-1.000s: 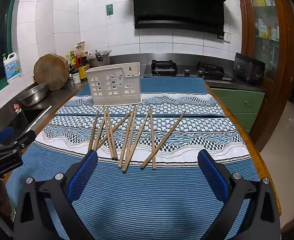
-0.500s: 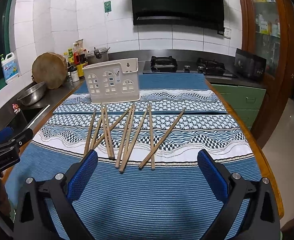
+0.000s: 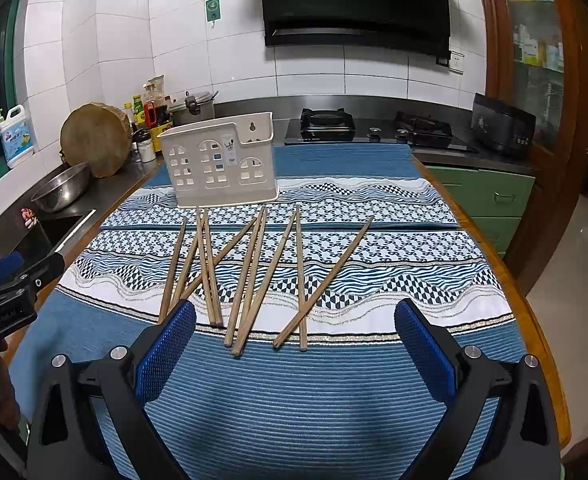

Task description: Organize utensils

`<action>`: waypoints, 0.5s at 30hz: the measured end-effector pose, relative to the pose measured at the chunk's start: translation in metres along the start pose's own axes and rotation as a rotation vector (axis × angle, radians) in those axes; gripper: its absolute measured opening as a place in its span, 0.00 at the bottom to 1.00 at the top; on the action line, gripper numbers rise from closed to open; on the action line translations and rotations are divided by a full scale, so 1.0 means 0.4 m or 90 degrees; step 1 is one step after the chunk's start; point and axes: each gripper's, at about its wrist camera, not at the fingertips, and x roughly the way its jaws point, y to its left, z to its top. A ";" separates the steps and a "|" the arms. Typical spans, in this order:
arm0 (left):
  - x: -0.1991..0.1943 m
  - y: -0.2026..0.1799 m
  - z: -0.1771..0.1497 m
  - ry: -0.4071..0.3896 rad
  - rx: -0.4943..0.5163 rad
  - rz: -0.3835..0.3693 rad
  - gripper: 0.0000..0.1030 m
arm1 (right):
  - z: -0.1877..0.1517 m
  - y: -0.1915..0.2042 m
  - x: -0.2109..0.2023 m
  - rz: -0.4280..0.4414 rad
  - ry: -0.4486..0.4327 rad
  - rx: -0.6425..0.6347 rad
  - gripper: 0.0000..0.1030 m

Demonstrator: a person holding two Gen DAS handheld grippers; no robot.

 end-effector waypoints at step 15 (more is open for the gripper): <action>0.087 0.016 0.007 0.038 -0.024 0.004 0.79 | 0.018 -0.017 0.078 -0.007 0.031 -0.005 0.92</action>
